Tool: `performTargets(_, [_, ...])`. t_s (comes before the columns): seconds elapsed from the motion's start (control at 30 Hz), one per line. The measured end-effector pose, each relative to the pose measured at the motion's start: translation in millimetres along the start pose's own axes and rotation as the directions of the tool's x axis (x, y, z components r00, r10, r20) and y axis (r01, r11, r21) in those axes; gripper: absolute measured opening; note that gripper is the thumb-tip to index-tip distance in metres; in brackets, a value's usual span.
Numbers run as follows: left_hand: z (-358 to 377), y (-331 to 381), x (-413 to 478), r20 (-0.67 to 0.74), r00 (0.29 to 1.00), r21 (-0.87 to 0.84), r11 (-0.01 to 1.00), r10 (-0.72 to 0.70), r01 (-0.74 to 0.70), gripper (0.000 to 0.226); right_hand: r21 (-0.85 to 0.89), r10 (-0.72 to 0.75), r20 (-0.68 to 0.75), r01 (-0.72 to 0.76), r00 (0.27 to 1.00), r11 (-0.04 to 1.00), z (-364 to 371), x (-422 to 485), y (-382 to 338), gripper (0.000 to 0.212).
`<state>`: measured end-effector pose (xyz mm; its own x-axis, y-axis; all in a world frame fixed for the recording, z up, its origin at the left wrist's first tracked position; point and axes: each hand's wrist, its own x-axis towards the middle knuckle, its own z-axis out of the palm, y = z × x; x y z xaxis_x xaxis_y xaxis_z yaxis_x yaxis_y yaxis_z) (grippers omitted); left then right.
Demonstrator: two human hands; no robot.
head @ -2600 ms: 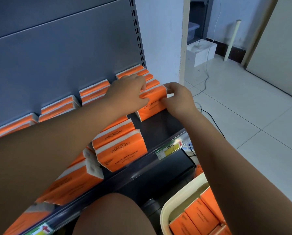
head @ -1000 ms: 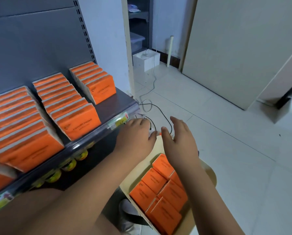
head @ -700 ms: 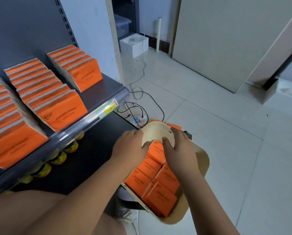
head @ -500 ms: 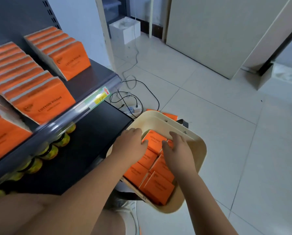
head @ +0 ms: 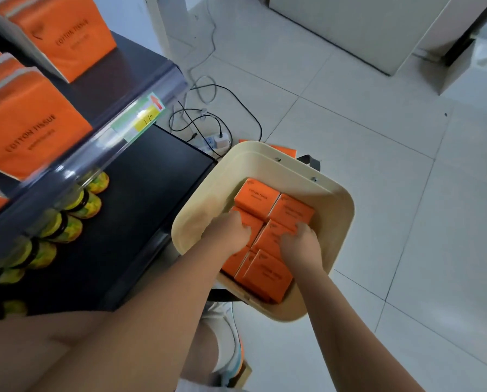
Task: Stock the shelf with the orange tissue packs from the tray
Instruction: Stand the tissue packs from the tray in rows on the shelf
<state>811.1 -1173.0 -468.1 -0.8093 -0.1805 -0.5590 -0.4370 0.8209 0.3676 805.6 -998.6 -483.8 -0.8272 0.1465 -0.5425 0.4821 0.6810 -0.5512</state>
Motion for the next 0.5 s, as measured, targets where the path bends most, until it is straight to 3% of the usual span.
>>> performTargets(0.27, [42, -4, 39, 0.162, 0.986, -0.084, 0.996, -0.028, 0.042, 0.039, 0.011, 0.108, 0.006, -0.108, 0.994, 0.994, 15, 14, 10, 0.032])
performTargets(0.37, [45, -10, 55, 0.096, 0.992, -0.106, 0.990, -0.082, 0.092, 0.026, 0.063, 0.136, 0.019, -0.137, 0.991, 0.989, 10, 13, 1, 0.016])
performTargets(0.5, [36, -22, 72, -0.002, 0.988, -0.217, 0.965, -0.154, 0.150, 0.013, 0.041, 0.095, 0.071, -0.098, 0.993, 0.994, 21, 21, 1, 0.021])
